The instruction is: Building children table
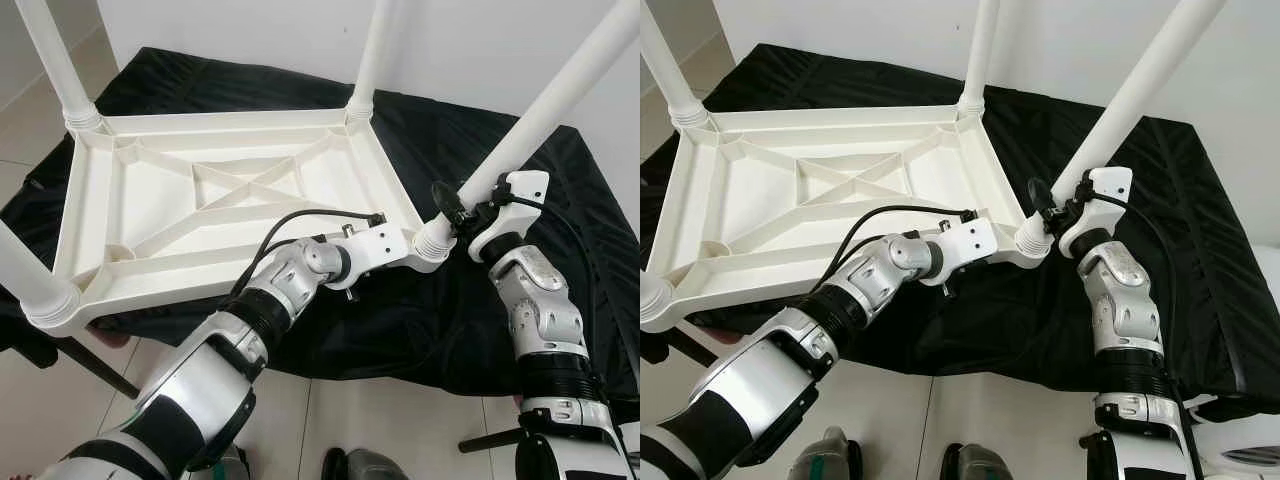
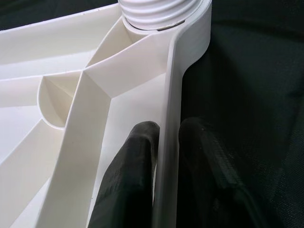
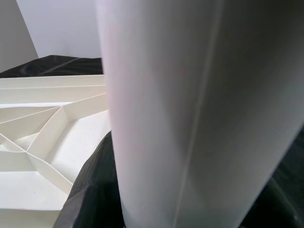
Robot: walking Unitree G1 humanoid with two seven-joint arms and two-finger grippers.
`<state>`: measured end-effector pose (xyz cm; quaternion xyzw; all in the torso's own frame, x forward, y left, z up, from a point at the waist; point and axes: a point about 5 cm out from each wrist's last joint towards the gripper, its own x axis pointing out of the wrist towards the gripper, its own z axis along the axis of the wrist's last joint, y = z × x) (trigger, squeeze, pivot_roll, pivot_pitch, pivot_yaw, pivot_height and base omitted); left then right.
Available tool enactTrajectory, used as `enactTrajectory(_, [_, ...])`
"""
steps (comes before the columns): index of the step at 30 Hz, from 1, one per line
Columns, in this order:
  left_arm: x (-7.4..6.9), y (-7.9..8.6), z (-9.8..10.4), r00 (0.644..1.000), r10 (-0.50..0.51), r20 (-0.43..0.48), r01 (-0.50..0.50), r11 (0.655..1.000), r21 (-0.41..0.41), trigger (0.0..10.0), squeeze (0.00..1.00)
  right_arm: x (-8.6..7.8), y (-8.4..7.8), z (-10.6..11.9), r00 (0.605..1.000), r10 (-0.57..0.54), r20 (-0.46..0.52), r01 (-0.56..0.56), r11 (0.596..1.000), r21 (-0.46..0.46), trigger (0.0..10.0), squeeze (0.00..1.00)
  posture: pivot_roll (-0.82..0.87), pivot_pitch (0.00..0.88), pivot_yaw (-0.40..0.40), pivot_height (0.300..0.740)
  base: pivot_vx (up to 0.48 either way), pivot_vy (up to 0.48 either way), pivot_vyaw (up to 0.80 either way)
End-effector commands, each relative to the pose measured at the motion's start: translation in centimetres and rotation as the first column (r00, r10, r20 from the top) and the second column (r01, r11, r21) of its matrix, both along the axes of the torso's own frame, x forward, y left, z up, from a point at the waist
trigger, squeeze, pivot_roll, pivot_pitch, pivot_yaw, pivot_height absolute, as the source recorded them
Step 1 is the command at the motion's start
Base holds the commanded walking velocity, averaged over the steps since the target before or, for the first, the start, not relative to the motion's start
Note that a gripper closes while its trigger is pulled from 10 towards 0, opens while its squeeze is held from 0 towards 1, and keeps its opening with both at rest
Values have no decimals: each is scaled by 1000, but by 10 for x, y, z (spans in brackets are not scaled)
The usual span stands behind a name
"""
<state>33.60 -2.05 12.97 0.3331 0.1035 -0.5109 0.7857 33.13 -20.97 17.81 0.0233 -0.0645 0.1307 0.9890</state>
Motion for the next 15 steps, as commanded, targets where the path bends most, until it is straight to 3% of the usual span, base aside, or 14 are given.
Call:
enactTrajectory(1, [-5,6,-17,998,-1,-68,4,999,50,10000,0,-2,-7,-18,996,-22,-89,21,1000,-18,10000,0,12,27,-65,740,0,0,0])
enactTrajectory(15, [-6,6,-17,998,-2,-66,5,999,52,10000,0,2,-6,-26,992,21,-121,-27,999,-46,10000,0,15,17,-65,740,0,0,0])
